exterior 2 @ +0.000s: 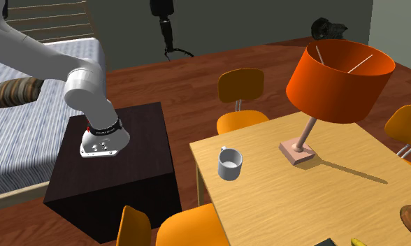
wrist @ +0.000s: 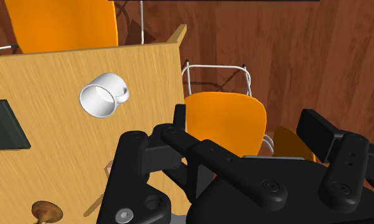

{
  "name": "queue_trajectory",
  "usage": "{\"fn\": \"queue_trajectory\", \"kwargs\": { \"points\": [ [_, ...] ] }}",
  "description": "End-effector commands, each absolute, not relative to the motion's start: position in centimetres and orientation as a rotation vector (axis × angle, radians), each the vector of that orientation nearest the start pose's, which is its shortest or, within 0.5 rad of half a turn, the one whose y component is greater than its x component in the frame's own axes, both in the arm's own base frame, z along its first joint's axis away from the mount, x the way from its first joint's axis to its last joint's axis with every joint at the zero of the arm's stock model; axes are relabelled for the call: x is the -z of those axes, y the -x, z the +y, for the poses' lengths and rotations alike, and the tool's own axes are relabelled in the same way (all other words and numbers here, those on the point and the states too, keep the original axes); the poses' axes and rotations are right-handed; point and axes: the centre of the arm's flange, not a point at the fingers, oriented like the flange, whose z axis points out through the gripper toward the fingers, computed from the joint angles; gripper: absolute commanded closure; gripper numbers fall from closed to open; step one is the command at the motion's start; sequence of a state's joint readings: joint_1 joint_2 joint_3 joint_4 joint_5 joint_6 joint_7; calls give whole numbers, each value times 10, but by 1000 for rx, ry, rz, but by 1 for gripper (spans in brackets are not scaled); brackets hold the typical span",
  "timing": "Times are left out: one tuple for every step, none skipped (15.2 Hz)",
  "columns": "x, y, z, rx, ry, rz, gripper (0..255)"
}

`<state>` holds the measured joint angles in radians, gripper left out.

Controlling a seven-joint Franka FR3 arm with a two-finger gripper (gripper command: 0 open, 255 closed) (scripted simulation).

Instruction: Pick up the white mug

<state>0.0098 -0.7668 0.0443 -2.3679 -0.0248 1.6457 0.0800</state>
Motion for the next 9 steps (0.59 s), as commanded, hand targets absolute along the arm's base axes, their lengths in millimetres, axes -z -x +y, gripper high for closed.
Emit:
{"fn": "queue_trajectory", "kwargs": {
  "points": [
    [-585,-319,19,76,3193,58,0],
    [-577,-324,9,69,3191,61,0],
    [-569,-330,0,62,3189,63,0],
    [-561,-335,-10,56,3187,66,0],
    [-553,-341,-19,49,3185,68,0],
    [-544,-346,-28,43,3183,71,0],
    [-536,-351,-38,36,3181,74,0],
    [-527,-357,-47,30,3179,76,0],
    [-519,-362,-56,23,3177,79,0]
  ]
}}
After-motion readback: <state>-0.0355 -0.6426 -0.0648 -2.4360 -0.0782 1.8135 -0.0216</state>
